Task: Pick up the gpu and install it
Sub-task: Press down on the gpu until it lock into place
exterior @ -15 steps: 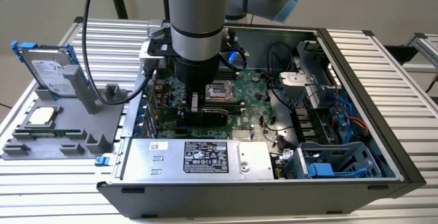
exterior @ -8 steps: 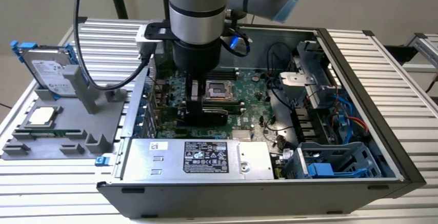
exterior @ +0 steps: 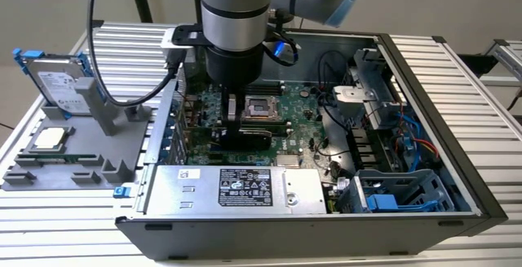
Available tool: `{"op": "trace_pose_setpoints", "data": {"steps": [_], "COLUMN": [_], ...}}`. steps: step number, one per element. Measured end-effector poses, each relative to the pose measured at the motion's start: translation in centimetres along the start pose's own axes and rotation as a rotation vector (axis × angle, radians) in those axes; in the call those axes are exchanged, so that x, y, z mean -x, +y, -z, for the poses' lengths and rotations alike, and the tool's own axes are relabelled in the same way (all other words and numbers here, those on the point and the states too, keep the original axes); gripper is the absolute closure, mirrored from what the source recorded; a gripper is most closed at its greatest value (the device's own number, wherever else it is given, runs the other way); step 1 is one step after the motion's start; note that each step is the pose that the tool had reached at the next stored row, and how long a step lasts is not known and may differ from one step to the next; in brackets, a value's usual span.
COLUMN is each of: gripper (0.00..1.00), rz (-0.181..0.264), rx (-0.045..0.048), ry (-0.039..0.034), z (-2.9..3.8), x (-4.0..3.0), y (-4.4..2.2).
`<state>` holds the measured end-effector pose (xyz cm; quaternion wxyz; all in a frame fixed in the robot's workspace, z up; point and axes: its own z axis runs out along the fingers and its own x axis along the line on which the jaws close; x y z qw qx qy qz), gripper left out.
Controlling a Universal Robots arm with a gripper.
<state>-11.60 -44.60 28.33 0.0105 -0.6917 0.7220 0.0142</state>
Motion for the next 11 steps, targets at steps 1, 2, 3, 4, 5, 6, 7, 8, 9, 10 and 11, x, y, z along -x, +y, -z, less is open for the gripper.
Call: {"op": "trace_pose_setpoints", "data": {"steps": [1, 2, 3, 4, 5, 6, 7, 8, 9, 10, 11], "gripper": [1.00, 1.00, 1.00, 1.00, 1.00, 1.00, 1.00, 1.00, 1.00, 1.00, 1.00], "rz": [0.000, 0.000, 0.000, 0.000, 0.000, 0.000, 0.000, 0.000, 0.000, 0.000, 0.000], "rx": [0.0000, 0.0000, 0.0000, 0.0000, 0.0000, 0.0000, 0.0000, 0.0000, 0.0000, 0.0000, 0.0000], "ry": [0.0000, 0.0000, 0.0000, 0.0000, 0.0000, 0.0001, 0.0000, 0.0000, 0.0000, 0.0000, 0.0000], "z": [0.00, 0.00, 0.00, 0.00, 0.00, 0.00, 0.00, 0.00, 0.00, 0.00, 0.00], "x": [0.00, 0.00, 0.00, 0.00, 0.00, -0.01, 0.00, -0.01, -0.01, 0.00, -0.01], "y": [0.03, 0.07, 0.07, 0.08, 0.08, 0.08, 0.08, 0.09, 0.10, 0.11, 0.11]}}
